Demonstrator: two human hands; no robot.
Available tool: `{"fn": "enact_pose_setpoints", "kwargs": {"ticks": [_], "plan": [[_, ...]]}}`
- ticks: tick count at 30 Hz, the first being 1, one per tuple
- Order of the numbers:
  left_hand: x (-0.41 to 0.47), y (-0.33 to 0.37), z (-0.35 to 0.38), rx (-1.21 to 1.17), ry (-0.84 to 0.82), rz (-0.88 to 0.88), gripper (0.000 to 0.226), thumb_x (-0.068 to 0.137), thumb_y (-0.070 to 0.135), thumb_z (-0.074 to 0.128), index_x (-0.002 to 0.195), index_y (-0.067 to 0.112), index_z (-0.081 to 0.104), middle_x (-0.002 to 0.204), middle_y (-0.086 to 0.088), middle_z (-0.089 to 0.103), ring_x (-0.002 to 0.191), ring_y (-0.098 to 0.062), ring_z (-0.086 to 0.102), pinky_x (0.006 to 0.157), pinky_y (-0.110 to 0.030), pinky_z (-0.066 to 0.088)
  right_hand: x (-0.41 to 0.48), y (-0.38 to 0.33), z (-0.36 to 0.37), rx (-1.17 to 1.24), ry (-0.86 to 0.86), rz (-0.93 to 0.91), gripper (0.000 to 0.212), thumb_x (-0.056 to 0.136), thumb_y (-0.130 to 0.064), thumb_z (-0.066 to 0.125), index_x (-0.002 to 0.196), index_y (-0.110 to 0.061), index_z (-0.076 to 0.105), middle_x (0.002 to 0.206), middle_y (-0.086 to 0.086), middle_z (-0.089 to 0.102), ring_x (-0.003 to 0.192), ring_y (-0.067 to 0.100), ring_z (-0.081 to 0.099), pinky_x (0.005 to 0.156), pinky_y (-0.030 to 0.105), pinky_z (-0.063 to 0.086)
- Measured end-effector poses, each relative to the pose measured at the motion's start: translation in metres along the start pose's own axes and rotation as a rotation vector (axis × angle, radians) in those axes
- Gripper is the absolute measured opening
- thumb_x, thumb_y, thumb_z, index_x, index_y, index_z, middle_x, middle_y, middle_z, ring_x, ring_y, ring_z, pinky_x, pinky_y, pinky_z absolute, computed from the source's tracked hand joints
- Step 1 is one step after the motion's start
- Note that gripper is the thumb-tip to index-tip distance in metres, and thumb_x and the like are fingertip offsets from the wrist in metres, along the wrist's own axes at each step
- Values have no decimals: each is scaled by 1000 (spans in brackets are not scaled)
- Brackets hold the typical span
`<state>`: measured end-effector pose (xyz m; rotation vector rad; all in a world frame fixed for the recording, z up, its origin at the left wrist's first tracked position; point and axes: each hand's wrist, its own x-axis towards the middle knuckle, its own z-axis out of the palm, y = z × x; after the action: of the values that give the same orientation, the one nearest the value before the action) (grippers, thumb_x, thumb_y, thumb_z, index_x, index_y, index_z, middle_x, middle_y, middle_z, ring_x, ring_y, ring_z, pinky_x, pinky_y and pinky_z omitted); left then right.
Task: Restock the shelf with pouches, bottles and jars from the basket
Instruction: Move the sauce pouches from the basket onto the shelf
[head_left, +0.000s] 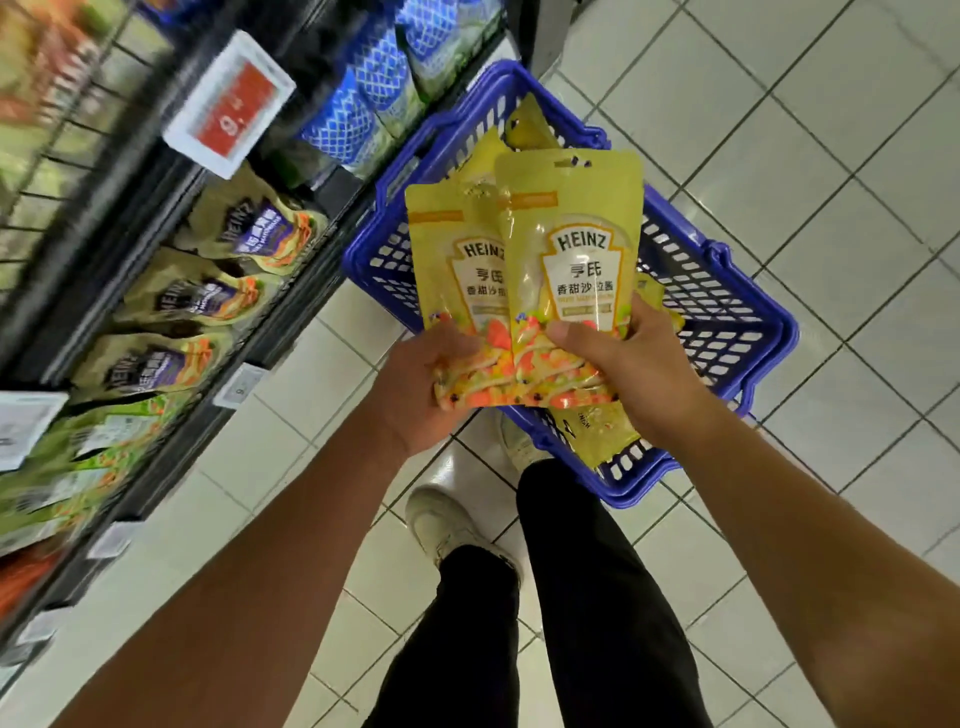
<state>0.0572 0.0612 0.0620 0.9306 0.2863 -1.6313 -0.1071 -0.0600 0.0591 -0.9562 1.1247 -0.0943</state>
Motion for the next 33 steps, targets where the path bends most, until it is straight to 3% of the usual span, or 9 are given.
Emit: {"fn": "enact_pose_setpoints", "kwargs": {"ticks": [3, 5, 7, 12, 18, 23, 25, 28, 33], "plan": [[-41, 8, 26, 85, 10, -2, 67, 44, 18, 97, 108, 13, 76, 105, -10, 74, 97, -27, 73, 77, -40, 61, -41, -22, 9, 0, -30, -10, 38, 77, -19, 83, 111, -25, 68, 103, 0, 78, 93, 22, 76, 84, 53, 60], [-68, 12, 41, 126, 76, 29, 63, 73, 9, 79, 132, 5, 58, 118, -14, 68, 107, -32, 68, 84, -45, 60, -70, -38, 13, 45, -62, -9, 45, 74, -20, 76, 118, -22, 65, 109, 1, 76, 99, 24, 74, 85, 49, 60], [-98, 15, 54, 149, 116, 64, 61, 83, 0, 61, 141, -2, 45, 114, -13, 68, 102, -29, 70, 91, -47, 57, -99, -54, 17, 104, -85, -19, 46, 74, -19, 71, 120, -21, 64, 114, 2, 75, 104, 25, 73, 85, 44, 58], [-183, 14, 75, 152, 161, 194, 42, 80, 2, 65, 120, 11, 67, 118, -14, 70, 108, -33, 68, 88, -49, 56, -174, -86, 34, 109, -80, -101, 45, 76, -16, 72, 119, -21, 65, 114, 5, 75, 105, 27, 72, 87, 45, 58], [-277, 6, 106, 224, 179, 378, 66, 81, -2, 62, 143, 5, 41, 114, -10, 71, 100, -28, 70, 73, -41, 59, -273, -109, 56, 58, -87, -203, 47, 81, -18, 74, 126, -23, 62, 114, 1, 75, 94, 17, 75, 65, 24, 58], [-354, -2, 129, 243, 172, 534, 62, 82, -4, 64, 130, 33, 52, 121, -6, 70, 103, -29, 71, 67, -39, 59, -339, -127, 68, -1, -138, -269, 49, 84, -18, 74, 129, -27, 59, 120, 3, 72, 106, 26, 72, 77, 36, 61], [-384, -6, 139, 232, 215, 598, 68, 79, 0, 69, 134, 33, 47, 127, -10, 67, 104, -32, 70, 64, -37, 59, -361, -137, 74, -32, -169, -291, 51, 82, -23, 76, 129, -31, 59, 121, 2, 72, 106, 26, 72, 76, 38, 62], [-426, -15, 149, 205, 260, 728, 79, 72, -2, 77, 136, 30, 43, 129, -11, 66, 111, -34, 67, 72, -40, 59, -388, -152, 83, -94, -253, -334, 53, 78, -28, 79, 127, -34, 59, 120, 0, 73, 105, 24, 73, 73, 32, 61], [-491, -45, 164, 191, 385, 934, 71, 66, 6, 81, 118, 49, 58, 120, 1, 71, 111, -27, 69, 78, -38, 59, -427, -174, 101, -223, -456, -401, 53, 72, -40, 84, 119, -47, 62, 118, -5, 73, 105, 17, 72, 76, 26, 60]]}}
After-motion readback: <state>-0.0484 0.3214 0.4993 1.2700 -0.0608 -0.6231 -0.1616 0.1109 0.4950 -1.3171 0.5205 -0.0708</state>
